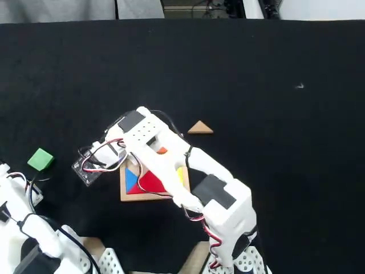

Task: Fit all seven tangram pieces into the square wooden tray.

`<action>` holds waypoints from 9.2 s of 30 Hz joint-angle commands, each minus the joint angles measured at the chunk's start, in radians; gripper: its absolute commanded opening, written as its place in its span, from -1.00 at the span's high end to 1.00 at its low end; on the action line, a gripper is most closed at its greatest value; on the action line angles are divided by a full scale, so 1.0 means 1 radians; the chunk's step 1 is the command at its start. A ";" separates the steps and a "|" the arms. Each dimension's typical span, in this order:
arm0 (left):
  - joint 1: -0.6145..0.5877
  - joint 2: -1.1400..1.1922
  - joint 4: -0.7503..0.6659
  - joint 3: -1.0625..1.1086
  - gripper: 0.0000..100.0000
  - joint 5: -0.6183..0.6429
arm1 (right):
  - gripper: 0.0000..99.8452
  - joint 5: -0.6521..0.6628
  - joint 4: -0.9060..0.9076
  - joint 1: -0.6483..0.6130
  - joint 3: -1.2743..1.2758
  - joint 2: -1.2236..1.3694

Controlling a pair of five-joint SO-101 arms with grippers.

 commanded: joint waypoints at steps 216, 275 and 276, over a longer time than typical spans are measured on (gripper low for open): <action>0.338 0.669 0.411 -0.863 0.60 0.390 | 0.98 -1.346 -0.396 0.471 1.004 -1.004; 0.165 0.497 0.534 -0.980 0.59 0.138 | 0.98 -1.344 -0.417 0.411 1.043 -1.006; 0.159 0.497 0.535 -1.007 0.59 0.110 | 0.98 -1.344 -0.417 0.411 1.043 -1.006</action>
